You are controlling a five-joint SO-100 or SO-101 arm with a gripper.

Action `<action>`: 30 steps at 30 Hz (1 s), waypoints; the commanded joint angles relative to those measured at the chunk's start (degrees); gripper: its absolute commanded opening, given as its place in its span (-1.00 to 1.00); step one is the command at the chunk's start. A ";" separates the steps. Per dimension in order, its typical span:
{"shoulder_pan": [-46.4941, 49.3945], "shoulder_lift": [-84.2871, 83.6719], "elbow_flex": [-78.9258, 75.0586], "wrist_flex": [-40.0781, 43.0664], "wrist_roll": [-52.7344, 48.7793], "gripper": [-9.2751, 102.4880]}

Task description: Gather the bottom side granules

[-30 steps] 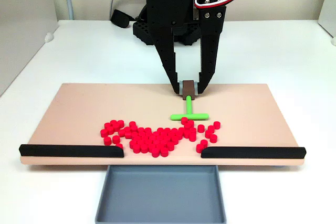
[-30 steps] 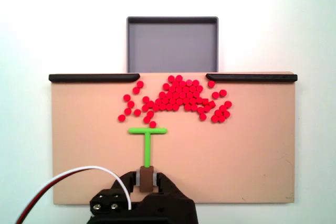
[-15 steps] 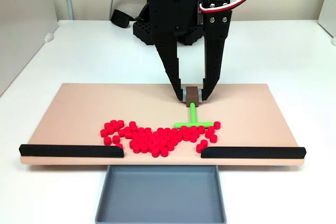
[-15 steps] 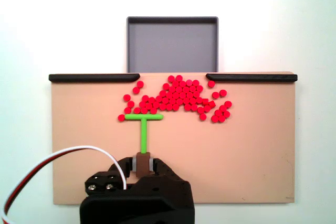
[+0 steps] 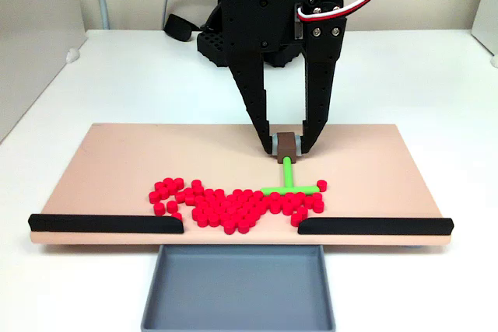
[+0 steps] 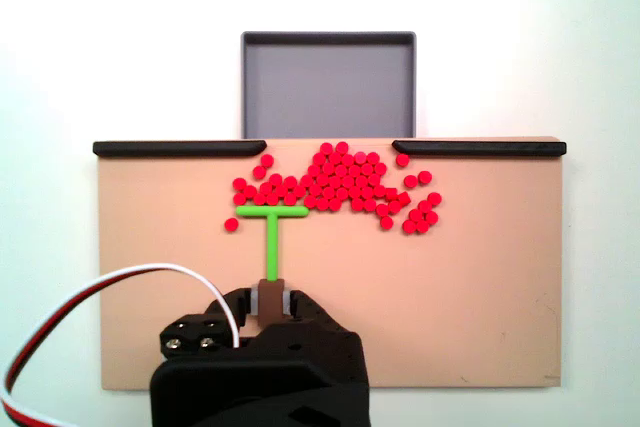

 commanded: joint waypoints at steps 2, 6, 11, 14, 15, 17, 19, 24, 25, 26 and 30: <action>0.62 0.62 0.09 0.79 0.00 -0.84; 0.97 2.29 0.09 1.05 0.44 -0.84; 1.14 5.71 0.09 5.54 -0.18 -0.84; 1.41 8.61 0.09 8.88 -0.70 -0.84; 1.58 9.67 0.09 10.02 -1.05 -0.84; 2.02 11.95 0.09 12.04 -1.67 -0.84; 2.37 13.71 -0.26 14.77 -2.72 -0.84; 4.04 15.12 -5.01 22.94 -5.10 -0.84; 4.48 15.03 -6.06 23.73 -5.27 -0.84; 5.01 14.85 -7.21 24.17 -5.27 -0.84; 6.94 14.59 -8.88 24.26 -5.89 -0.84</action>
